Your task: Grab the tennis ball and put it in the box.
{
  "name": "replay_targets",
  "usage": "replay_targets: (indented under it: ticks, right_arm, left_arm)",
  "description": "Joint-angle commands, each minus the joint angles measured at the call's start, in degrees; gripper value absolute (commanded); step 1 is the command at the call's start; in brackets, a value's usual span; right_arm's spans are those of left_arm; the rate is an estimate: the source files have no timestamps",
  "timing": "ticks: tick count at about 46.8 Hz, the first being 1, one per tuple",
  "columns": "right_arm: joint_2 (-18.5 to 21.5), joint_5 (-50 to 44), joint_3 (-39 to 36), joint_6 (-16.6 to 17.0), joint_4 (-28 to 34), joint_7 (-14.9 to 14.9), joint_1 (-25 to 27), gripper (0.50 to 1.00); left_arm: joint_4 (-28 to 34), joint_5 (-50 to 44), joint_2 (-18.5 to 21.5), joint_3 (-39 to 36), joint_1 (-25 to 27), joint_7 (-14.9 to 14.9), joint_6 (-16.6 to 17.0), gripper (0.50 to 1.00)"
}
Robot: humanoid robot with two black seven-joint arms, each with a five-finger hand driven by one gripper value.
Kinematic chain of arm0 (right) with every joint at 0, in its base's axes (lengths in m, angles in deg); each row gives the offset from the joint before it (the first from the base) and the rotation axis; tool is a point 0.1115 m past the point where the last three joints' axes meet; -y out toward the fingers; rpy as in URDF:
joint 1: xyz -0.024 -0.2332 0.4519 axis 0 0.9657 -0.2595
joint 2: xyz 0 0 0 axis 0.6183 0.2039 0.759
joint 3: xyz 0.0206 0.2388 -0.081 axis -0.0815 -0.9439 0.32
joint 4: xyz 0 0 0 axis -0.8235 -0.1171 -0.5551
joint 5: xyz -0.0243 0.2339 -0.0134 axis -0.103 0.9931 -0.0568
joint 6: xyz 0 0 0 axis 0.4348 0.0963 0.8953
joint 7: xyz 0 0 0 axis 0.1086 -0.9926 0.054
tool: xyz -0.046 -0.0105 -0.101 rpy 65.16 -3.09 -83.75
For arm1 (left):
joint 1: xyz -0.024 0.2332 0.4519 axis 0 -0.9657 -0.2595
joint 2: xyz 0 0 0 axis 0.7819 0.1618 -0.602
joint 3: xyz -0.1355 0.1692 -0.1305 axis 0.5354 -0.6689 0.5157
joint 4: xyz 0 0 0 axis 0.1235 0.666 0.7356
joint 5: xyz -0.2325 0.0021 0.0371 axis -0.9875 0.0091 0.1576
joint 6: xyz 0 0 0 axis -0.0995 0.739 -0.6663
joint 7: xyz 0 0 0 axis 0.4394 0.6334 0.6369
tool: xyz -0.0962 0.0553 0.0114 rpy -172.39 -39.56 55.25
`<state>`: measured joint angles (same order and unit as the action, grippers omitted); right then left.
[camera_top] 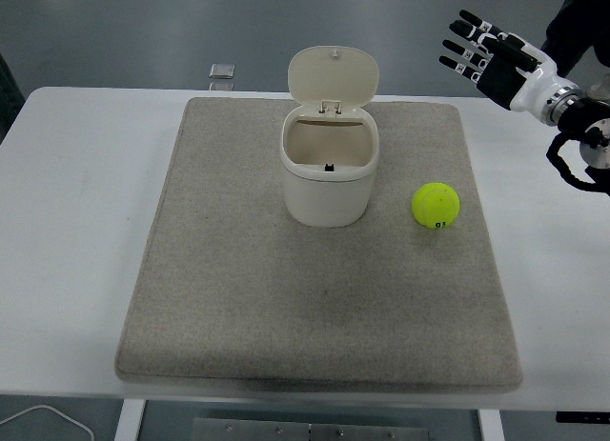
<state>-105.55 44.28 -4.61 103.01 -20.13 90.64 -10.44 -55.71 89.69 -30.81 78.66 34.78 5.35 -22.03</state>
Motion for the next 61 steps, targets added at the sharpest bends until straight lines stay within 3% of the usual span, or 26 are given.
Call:
replay_targets:
  ticks: [1, 61]
  right_arm:
    - [-0.03, -0.08, 0.09, -0.02, 0.0, 0.04, 0.02, 0.928]
    - [-0.12, -2.63, 0.97, -0.46, 0.44, 0.74, -0.07, 0.928]
  left_arm:
    - [-0.02, -0.01, 0.0, 0.01, 0.0, 0.0, 0.0, 0.992]
    - [0.15, -0.01, 0.0, -0.08, 0.62, 0.0, 0.0, 0.992]
